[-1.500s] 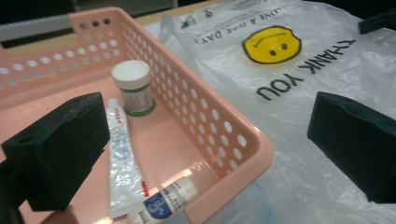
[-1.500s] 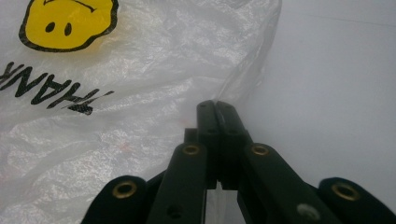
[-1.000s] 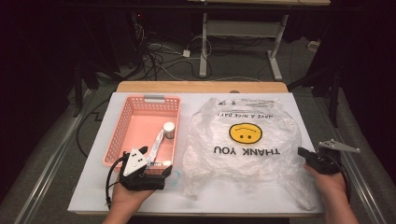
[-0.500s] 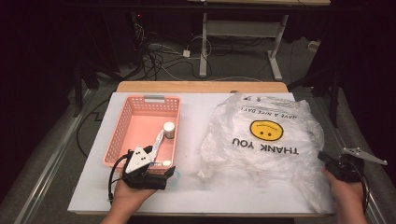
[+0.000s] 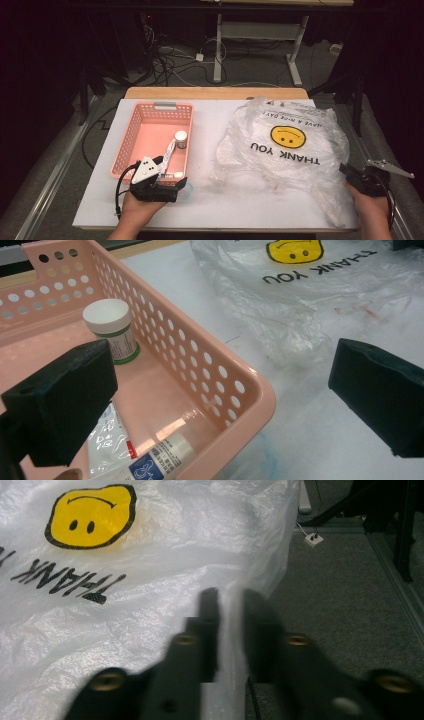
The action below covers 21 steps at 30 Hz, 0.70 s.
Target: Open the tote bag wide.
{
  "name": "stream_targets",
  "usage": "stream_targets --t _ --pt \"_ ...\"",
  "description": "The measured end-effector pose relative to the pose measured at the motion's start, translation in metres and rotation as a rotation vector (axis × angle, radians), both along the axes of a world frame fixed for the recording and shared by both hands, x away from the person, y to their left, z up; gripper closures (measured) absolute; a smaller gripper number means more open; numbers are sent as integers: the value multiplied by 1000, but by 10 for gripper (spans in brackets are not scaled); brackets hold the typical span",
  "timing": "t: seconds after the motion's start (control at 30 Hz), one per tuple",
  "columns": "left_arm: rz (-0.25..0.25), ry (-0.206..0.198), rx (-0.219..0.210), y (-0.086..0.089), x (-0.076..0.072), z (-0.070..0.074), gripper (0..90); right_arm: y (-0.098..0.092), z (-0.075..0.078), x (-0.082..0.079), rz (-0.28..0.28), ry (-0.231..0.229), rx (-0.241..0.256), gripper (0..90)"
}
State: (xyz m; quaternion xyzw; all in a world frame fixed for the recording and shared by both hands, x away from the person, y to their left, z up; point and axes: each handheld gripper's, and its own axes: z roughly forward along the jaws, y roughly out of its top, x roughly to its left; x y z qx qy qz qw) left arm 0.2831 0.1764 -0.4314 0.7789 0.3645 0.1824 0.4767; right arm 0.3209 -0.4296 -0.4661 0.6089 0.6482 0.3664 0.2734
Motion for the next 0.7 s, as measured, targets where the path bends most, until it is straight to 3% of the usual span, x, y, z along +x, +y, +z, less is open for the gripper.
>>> stream_targets --t 0.03,0.1,0.13,0.2,0.27,0.3,0.37,0.43,0.5,0.57,0.63,0.67,0.7 --pt "1 -9 6 0 -1 0 0 2 4 -2 5 -15 -22 534" --pt "0 -15 10 0 -2 0 0 3 7 -4 4 -24 -34 488" --pt "-1 -19 7 0 -2 0 0 6 16 -14 9 -59 -33 432" --pt "0 -19 7 0 -2 0 0 8 21 -19 15 -71 -31 412" --pt "-9 -16 3 0 -2 0 0 15 34 -39 67 -100 -30 383" --pt "-11 -17 6 0 -2 -1 0 15 34 -39 67 -100 -30 383" --pt "-15 -17 17 -1 -1 -2 0 19 37 -64 111 -102 3 377" --pt "-16 -15 17 -2 -1 -3 0 22 34 -79 122 -81 6 357" --pt "-16 -16 11 -1 -1 -3 0 24 29 -90 137 -49 41 254" --pt "-19 -22 13 -2 -3 -2 0 31 21 -96 167 4 41 176" --pt "-21 -23 14 -3 -3 -2 0 34 19 -97 175 19 35 173" --pt "-22 -24 14 -3 -3 -2 0 41 14 -96 215 38 11 214" --pt "-22 -25 16 -3 -3 -1 0 43 13 -95 218 44 4 287"
